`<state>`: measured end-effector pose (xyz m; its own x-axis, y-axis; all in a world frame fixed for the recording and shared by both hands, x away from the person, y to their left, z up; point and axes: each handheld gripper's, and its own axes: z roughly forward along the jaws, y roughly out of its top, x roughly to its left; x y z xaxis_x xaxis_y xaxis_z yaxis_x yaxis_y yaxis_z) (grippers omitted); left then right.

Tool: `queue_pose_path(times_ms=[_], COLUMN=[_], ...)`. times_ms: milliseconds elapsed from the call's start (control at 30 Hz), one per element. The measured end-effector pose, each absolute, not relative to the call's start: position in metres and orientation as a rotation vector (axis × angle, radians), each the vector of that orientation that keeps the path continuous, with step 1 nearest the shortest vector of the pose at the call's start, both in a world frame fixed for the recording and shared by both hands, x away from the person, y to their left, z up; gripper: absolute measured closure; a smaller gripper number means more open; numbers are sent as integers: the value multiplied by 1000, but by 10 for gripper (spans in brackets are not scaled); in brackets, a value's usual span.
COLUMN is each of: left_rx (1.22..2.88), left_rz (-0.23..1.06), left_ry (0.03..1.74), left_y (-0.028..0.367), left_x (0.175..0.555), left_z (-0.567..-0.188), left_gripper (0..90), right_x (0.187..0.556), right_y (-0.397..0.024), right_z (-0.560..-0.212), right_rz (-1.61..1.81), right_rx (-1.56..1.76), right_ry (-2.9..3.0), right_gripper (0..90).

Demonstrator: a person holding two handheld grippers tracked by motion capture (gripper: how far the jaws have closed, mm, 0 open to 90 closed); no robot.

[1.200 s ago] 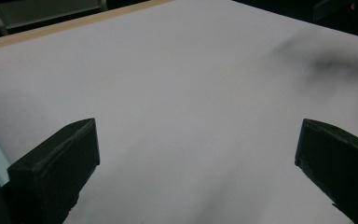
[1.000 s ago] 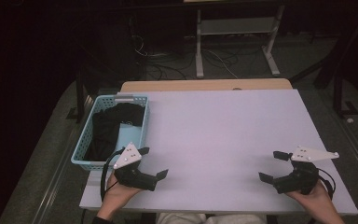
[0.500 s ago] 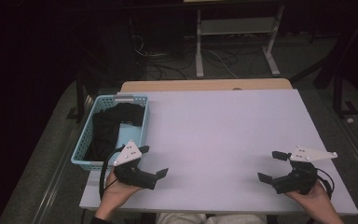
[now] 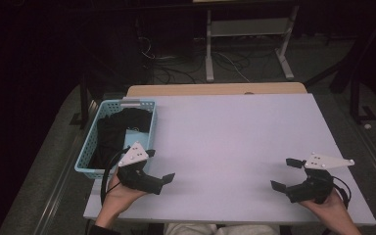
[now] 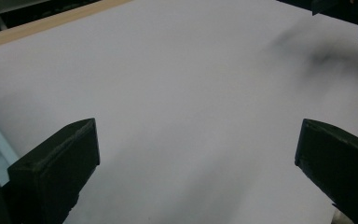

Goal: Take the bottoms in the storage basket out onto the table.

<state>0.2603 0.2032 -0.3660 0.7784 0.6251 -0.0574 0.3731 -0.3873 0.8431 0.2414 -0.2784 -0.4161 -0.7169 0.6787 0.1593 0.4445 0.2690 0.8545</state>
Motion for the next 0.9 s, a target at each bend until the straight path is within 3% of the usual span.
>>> queue_pose_path(times_ms=[900], left_rx=[2063], left_rz=[378], left_ry=[787], left_y=[221], left_x=[275], left_z=[-339], left_gripper=[0], right_x=[242], right_y=[-277], right_z=[-417], right_rz=[1422], right_rx=[1040], right_ry=[2312], right_gripper=[0])
